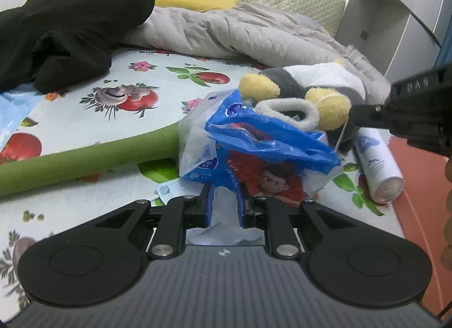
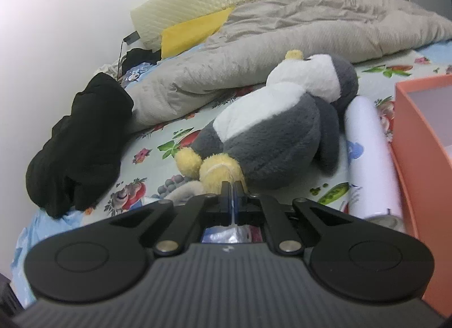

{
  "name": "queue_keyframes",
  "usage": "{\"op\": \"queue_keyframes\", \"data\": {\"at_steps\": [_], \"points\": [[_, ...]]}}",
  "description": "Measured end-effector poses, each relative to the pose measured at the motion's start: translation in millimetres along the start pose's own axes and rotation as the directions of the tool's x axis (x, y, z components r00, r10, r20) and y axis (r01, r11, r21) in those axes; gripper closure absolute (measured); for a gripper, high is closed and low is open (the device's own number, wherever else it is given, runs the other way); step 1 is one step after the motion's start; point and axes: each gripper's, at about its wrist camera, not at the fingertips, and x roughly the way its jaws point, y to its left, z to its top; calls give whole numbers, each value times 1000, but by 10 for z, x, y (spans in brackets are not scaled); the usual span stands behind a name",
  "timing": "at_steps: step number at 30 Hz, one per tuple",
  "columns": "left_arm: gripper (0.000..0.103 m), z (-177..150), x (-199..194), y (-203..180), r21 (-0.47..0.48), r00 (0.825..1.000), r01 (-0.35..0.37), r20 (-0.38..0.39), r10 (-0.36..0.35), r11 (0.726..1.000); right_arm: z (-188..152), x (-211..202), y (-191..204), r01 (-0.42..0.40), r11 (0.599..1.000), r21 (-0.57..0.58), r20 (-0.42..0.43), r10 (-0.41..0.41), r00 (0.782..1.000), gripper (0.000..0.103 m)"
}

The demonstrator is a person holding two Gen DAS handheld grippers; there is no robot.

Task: Organize soft objects
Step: 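Grasp the white fuzzy ring with the right gripper while the left pinches the blue bag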

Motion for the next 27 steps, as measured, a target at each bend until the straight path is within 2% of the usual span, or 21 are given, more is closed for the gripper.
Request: {"op": "queue_keyframes", "data": {"at_steps": [5, 8, 10, 11, 14, 17, 21, 25, 27], "points": [[83, -49, -217, 8, -43, 1000, 26, 11, -25, 999, -77, -111, -56, 0, 1000, -10, -17, 0, 1000, 98], [83, -89, -338, 11, -59, 999, 31, 18, -30, 998, -154, -130, -73, -51, 999, -4, -40, 51, 998, 95], [83, -113, -400, 13, -64, 999, 31, 19, -30, 997, -200, -130, -1, -78, 996, -42, -56, 76, 996, 94], [83, -123, -421, 18, -67, 999, 30, 19, -29, 997, -224, -118, 63, -86, 993, -80, -68, 80, 994, 89], [83, -148, -468, 56, -83, 999, 28, 17, -27, 996, -279, -59, 263, -110, 974, -200, -83, 95, 992, 55], [83, -170, -495, 111, -103, 1000, 25, 15, -24, 994, -322, 44, 446, -111, 936, -334, -94, 84, 992, 56], [83, -191, -508, 175, -120, 1000, 23, 12, -22, 993, -427, 262, 634, -97, 852, -515, -119, 41, 992, 56], [83, -215, -525, 236, -137, 1000, 18, 8, -18, 990, -503, 355, 678, -82, 798, -597, -118, 13, 993, 57], [83, -232, -538, 271, -146, 1000, 16, 6, -15, 989, -514, 349, 695, -81, 778, -623, -121, 7, 993, 68]]}}
